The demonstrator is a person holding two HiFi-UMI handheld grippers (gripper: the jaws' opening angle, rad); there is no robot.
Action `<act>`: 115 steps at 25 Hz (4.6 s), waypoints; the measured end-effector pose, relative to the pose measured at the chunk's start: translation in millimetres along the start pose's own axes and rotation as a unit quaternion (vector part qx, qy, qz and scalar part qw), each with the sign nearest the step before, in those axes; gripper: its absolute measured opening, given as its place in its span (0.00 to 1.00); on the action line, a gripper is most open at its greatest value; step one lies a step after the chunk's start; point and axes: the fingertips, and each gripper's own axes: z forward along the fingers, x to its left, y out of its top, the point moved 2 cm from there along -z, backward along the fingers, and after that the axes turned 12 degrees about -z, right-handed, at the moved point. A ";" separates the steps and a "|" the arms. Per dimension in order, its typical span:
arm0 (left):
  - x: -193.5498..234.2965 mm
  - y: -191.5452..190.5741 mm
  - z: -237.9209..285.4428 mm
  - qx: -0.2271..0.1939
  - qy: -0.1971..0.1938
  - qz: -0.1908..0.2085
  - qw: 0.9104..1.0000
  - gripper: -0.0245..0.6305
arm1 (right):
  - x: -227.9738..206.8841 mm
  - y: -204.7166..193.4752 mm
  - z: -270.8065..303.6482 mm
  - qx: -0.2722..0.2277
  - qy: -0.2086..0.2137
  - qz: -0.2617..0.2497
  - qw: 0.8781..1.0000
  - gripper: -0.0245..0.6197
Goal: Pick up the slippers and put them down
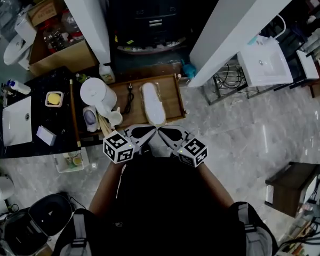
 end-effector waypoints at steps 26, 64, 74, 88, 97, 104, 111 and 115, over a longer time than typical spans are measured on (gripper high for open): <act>35.6 4.4 15.3 0.002 0.060 -0.047 0.997 0.06 | -48.1 -11.6 16.1 0.014 0.038 0.016 0.999 0.05; 135.6 -40.7 51.5 -0.015 0.127 -0.165 0.978 0.06 | -107.5 -107.2 58.8 0.111 0.119 0.052 0.985 0.05; 175.7 -56.5 54.4 0.001 0.149 -0.167 0.975 0.06 | -113.9 -145.4 83.6 0.145 0.124 0.060 0.980 0.06; 214.6 -96.5 60.5 0.054 0.146 -0.204 0.966 0.22 | -133.7 -186.9 102.7 0.183 0.099 0.081 0.975 0.14; 244.6 -113.5 63.4 0.078 0.156 -0.228 0.958 0.38 | -133.3 -207.1 116.2 0.205 0.102 0.096 0.969 0.37; 253.5 -125.3 69.8 0.084 0.158 -0.248 0.952 0.44 | -145.4 -212.5 119.6 0.198 0.082 0.119 0.969 0.49; 260.4 -132.8 73.8 0.083 0.162 -0.267 0.946 0.53 | -142.8 -222.3 121.1 0.204 0.095 0.134 0.965 0.61; 265.4 -135.8 78.8 0.089 0.161 -0.275 0.944 0.54 | -141.8 -222.3 125.3 0.207 0.100 0.142 0.963 0.62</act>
